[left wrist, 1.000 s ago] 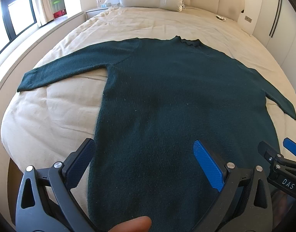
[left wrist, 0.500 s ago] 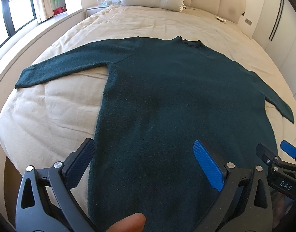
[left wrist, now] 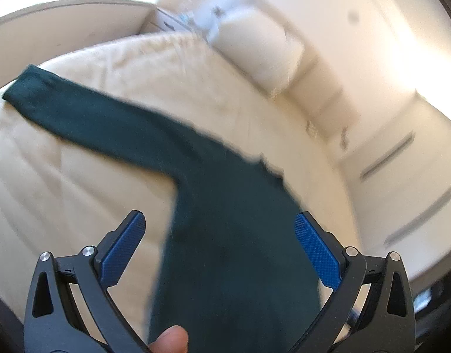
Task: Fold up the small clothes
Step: 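Grasp the sweater sleeve with the left gripper and lift it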
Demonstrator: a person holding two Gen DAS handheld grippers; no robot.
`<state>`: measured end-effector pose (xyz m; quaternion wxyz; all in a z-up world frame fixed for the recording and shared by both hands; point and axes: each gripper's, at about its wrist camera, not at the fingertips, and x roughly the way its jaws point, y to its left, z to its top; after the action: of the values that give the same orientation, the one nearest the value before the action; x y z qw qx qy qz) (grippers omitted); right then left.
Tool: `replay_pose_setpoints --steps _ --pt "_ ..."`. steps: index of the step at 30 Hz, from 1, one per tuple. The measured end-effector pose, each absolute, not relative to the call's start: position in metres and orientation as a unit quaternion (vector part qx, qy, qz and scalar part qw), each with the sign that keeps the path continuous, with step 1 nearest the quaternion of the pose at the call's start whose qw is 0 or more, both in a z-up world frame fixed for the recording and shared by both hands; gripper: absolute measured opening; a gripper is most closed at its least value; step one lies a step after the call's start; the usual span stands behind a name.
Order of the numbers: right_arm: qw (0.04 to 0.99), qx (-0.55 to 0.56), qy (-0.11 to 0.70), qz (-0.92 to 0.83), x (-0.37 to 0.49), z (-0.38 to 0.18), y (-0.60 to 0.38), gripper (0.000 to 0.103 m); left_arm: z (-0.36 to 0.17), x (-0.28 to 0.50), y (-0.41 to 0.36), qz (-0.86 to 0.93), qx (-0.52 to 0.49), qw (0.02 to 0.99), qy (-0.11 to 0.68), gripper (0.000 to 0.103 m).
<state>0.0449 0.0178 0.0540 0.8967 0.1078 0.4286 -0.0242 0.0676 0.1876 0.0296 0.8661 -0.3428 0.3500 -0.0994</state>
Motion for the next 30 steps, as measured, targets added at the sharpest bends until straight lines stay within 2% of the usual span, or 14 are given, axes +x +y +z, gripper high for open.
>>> replay_pose_setpoints --steps 6,10,15,17,19,23,25,30 --pt "0.908 0.104 0.407 -0.001 0.058 0.067 0.030 0.103 0.010 0.089 0.269 -0.100 -0.447 0.819 0.347 0.103" --pt "0.903 0.104 0.418 0.009 0.070 0.064 0.039 0.103 -0.023 0.093 0.341 -0.048 -0.569 0.768 0.290 0.103" --pt "0.896 0.098 0.433 0.014 0.083 0.052 0.049 0.103 -0.055 0.106 0.400 0.019 -0.637 0.733 0.239 0.102" --pt "0.894 0.098 0.438 0.014 0.088 0.047 0.052 0.103 -0.068 0.113 0.417 0.026 -0.668 0.710 0.221 0.098" --pt "0.892 0.097 0.441 0.012 0.092 0.043 0.054 0.103 -0.080 0.122 0.427 0.033 -0.679 0.702 0.213 0.085" --pt "0.890 0.097 0.446 0.008 0.098 0.036 0.055 0.103 -0.101 0.128 0.433 0.052 -0.692 0.690 0.205 0.078" --pt "0.888 0.098 0.449 0.006 0.101 0.033 0.054 0.103 -0.106 0.120 0.433 0.076 -0.702 0.679 0.201 0.068" --pt "0.884 0.108 0.455 0.003 0.108 0.026 0.053 0.103 -0.109 0.101 0.429 0.129 -0.681 0.696 0.186 0.068"
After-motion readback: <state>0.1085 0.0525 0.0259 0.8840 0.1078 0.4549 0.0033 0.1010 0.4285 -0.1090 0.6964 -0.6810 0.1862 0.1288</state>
